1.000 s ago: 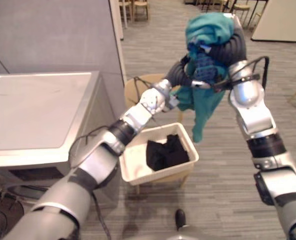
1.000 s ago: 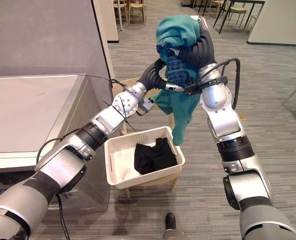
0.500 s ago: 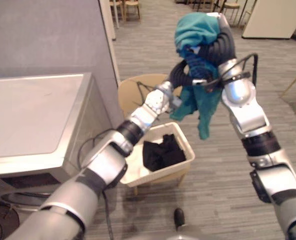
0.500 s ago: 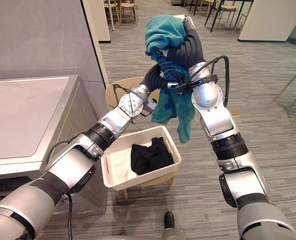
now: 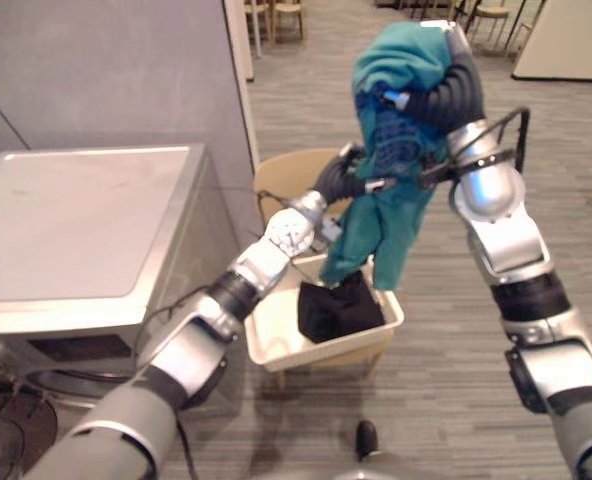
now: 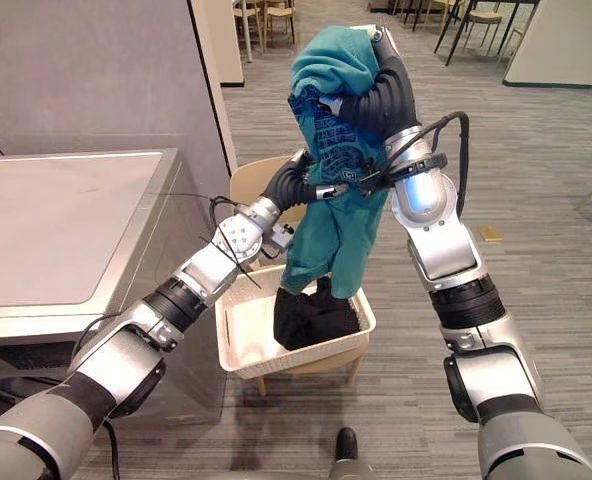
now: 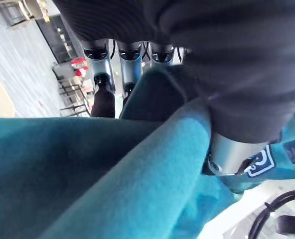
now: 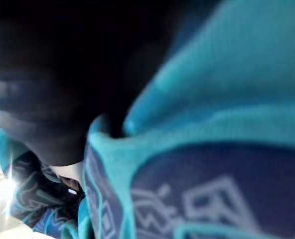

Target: Pick up the laundry basket with both hands and put the clothes into the washing machine.

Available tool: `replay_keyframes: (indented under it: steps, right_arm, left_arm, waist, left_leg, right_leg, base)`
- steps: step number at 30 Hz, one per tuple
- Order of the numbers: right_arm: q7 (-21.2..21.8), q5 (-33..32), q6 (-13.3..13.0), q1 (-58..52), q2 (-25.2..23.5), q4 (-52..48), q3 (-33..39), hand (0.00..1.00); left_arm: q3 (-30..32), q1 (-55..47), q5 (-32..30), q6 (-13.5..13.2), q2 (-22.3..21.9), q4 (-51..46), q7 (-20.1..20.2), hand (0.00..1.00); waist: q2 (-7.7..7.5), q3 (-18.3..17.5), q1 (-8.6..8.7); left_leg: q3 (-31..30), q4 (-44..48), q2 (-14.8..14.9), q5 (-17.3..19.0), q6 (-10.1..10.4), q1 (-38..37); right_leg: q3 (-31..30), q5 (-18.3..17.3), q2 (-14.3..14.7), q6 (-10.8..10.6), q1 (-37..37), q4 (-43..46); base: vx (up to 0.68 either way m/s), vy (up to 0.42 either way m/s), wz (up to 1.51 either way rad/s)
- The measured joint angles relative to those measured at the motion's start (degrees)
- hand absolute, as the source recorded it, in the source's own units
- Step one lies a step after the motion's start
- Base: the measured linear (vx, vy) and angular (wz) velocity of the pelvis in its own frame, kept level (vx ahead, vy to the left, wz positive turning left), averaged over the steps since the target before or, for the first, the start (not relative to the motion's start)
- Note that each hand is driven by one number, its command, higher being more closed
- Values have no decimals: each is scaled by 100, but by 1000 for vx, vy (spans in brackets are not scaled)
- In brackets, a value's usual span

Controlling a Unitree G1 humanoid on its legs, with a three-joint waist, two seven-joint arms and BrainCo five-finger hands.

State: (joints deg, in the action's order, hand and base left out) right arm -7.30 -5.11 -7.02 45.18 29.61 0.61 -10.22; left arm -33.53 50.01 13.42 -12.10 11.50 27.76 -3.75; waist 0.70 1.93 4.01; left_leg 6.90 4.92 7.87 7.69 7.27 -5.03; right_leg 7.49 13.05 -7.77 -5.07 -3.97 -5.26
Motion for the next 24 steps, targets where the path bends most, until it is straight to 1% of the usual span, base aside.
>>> replay_keyframes:
  steps: [3, 7, 8, 11, 14, 16, 18, 19, 21, 22, 23, 24]
  right_arm:
    - [1, -2, -80, -123, 0, -8, 121, 100]
    - [2, -5, -167, -362, -1, -270, 239, 100]
    - [2, -8, -167, -374, -1, -276, 271, 0]
    - [1, -118, -168, -528, -1, -403, 449, 0]
    - [-1, -156, -209, -692, 4, -466, 756, 0]
    - [-1, -170, -229, -982, 11, -715, 1094, 0]
    - [-2, -217, -295, -1230, 12, -913, 1401, 0]
    - [-6, -223, -353, -1369, 12, -955, 1650, 0]
    - [-45, -309, -388, -1520, 1, -985, 1928, 0]
    - [-69, -356, -388, -1775, -21, -1144, 2106, 0]
    - [-120, -360, -384, -2230, -114, -1384, 2440, 0]
    - [-124, -361, -384, -2327, -144, -1419, 2521, 0]
  left_arm:
    - [9, -30, 66, -14, 34, -52, 1, 100]
    - [66, -169, 171, -19, 80, -258, -2, 100]
    - [66, -188, 179, -21, 83, -299, -1, 100]
    - [102, -189, 187, -21, 120, -396, -1, 100]
    - [302, -245, 188, -20, 189, -581, -10, 100]
    - [343, -288, 188, -21, 312, -776, -9, 100]
    - [558, -386, 185, -24, 354, -940, -14, 100]
    - [641, -371, 185, -20, 412, -1028, -17, 100]
    - [656, -92, 250, -5, 455, -969, -51, 100]
    - [665, 155, 244, 42, 437, -824, -259, 100]
    - [719, 406, 224, 64, 363, -641, -421, 100]
    - [751, 426, 224, 64, 366, -635, -438, 100]
  waist:
    - [1, -1, -13]
    - [1, -1, -32]
    - [0, -1, -35]
    - [0, -1, -67]
    - [-1, -2, -90]
    - [-1, -2, -123]
    - [-1, -2, -158]
    - [-3, -3, -154]
    - [-5, -2, -132]
    - [-5, -2, -132]
    - [-5, -3, -125]
    - [-4, -5, -122]
  left_leg:
    - [-24, 5, -3, 0, 0, 12]
    - [-36, 5, -4, 0, 0, 15]
    - [-37, 5, -5, 0, 0, 16]
    - [-41, 4, -4, 0, 0, 16]
    - [-36, 2, -4, 0, -1, 13]
    - [-33, 1, -4, 0, -1, 11]
    - [-10, -5, -5, 1, -2, 1]
    - [41, -11, -5, 1, -2, -15]
    - [87, -25, -8, 2, -2, -69]
    - [130, -52, -11, 3, -3, -88]
    - [199, -74, -14, 6, -8, -134]
    - [213, -79, -14, 8, -10, -141]
  right_leg:
    - [18, -1, -6, -1, 2, 1]
    - [25, -1, -9, -1, 7, 0]
    - [27, -1, -9, -1, 7, 0]
    - [30, -2, -9, -2, 9, -1]
    - [25, -2, -7, -2, 9, -1]
    - [22, -3, -5, -4, 9, -1]
    - [15, -3, -6, -5, 9, 1]
    - [1, -3, -3, -5, 10, 1]
    - [-37, -8, -4, -12, 9, 9]
    - [-75, -26, -3, -36, 8, 26]
    - [-131, -43, 1, -57, -2, 41]
    - [-143, -49, 3, -65, -7, 44]
  base:
    - [-19, -7, 5]
    - [0, 0, 0]
    - [0, 0, 0]
    - [0, 0, 0]
    - [0, 0, 0]
    - [0, 0, 0]
    - [-6, 0, -2]
    - [-10, 1, -5]
    - [-13, 3, -9]
    - [-16, 6, -18]
    - [-18, 6, -18]
    - [4, 7, -20]
